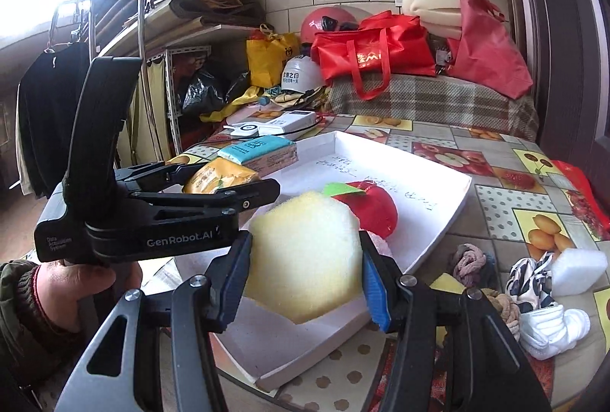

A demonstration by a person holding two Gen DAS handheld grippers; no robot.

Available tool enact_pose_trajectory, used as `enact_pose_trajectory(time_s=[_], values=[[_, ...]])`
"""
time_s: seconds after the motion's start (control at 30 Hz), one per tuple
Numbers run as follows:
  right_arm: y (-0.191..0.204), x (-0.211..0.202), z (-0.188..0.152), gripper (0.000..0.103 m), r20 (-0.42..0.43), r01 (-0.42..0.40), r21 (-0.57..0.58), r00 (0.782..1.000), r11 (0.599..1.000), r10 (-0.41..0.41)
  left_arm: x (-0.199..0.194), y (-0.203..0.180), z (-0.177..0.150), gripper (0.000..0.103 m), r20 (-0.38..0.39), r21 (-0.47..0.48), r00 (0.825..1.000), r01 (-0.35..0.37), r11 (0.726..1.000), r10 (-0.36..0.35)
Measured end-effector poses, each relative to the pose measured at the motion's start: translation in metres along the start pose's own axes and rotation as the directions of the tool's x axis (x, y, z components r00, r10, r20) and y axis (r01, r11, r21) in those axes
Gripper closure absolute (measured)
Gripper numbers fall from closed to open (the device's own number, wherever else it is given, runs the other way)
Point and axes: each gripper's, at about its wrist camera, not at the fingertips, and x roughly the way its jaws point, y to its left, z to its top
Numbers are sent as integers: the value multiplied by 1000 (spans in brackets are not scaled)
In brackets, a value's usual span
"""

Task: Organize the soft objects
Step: 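Lower and release the tissue pack in the box with left tool while right releases the sponge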

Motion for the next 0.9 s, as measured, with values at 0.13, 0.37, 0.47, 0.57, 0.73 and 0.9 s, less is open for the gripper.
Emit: enact_pose_trajectory(time_s=[0.13, 0.37, 0.47, 0.57, 0.73, 0.9], values=[[-4, 15, 2, 49, -61, -23, 38, 998, 999, 25, 8, 6, 7, 29, 24, -7, 998, -57, 998, 57], [-6, 33, 4, 48, -121, -24, 75, 992, 997, 33, 21, 16, 13, 29, 10, -50, 996, -90, 995, 90], [-3, 40, 6, 48, -133, -10, 58, 991, 998, 17, 23, 23, 14, 29, -2, -85, 996, -88, 993, 88], [-3, 49, 11, 48, -135, 23, 43, 991, 999, -17, 25, 26, 15, 29, -9, -102, 996, -92, 991, 92], [-21, 66, 22, 48, -137, 103, 82, 986, 991, -92, 27, 27, 16, 29, -13, -97, 995, -99, 990, 99], [-27, 68, 25, 46, -127, 127, 111, 986, 986, -113, 33, 26, 16, 29, -35, -94, 993, -118, 989, 115]])
